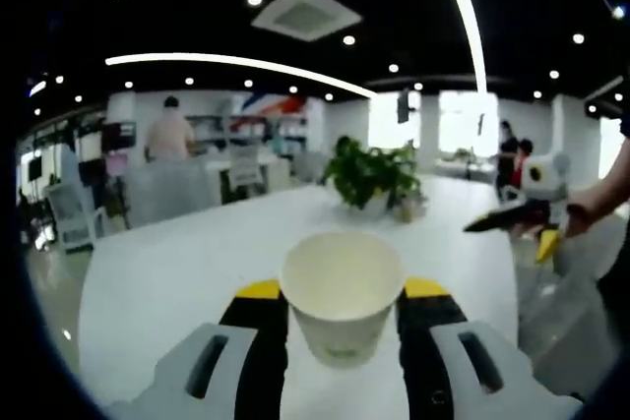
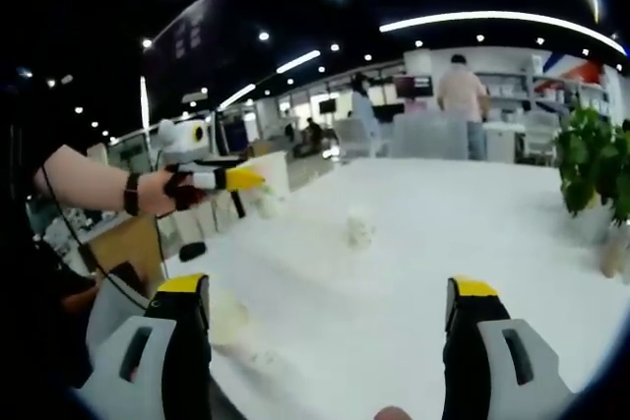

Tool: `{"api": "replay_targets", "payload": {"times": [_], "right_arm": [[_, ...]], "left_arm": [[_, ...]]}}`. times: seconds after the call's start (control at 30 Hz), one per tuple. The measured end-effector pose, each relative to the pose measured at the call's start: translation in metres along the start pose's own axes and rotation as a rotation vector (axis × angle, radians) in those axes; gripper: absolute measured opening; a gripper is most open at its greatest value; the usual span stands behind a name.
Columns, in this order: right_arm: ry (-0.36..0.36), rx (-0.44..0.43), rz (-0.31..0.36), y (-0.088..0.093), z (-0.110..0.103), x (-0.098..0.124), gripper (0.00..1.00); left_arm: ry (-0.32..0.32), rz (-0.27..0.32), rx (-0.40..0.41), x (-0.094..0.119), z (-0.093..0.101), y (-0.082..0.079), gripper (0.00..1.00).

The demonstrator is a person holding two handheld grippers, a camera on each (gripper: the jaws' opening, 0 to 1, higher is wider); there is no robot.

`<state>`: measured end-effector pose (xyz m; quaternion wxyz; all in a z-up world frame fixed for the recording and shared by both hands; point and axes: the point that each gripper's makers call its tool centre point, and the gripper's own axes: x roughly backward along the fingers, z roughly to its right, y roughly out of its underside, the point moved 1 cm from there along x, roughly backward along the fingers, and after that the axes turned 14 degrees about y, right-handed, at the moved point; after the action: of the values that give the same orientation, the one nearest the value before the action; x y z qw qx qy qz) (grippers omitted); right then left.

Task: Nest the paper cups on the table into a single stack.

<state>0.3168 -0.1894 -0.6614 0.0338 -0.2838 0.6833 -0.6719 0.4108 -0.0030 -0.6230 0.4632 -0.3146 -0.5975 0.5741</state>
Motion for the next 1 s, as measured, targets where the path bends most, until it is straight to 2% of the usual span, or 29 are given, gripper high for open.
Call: {"api": "replay_targets", "payload": {"times": [0.17, 0.33, 0.67, 0.83, 1.0], "right_arm": [[0.001, 0.003, 0.001, -0.001, 0.0, 0.0, 0.98], [-0.007, 0.009, -0.003, 0.0, -0.002, -0.001, 0.98], [-0.012, 0.009, 0.002, -0.004, -0.003, -0.007, 0.98], [-0.011, 0.006, -0.001, -0.002, -0.003, -0.007, 0.98], [-0.011, 0.012, -0.007, 0.0, 0.0, -0.007, 0.98]], "left_arm": [[0.007, 0.025, 0.011, 0.008, 0.006, -0.008, 0.41], [0.019, 0.022, 0.012, 0.013, 0.01, -0.007, 0.4], [0.072, 0.025, -0.006, 0.013, 0.031, -0.017, 0.4], [0.095, 0.007, -0.024, 0.011, 0.041, -0.012, 0.4], [0.142, -0.002, -0.014, 0.011, 0.059, -0.006, 0.4]]}}
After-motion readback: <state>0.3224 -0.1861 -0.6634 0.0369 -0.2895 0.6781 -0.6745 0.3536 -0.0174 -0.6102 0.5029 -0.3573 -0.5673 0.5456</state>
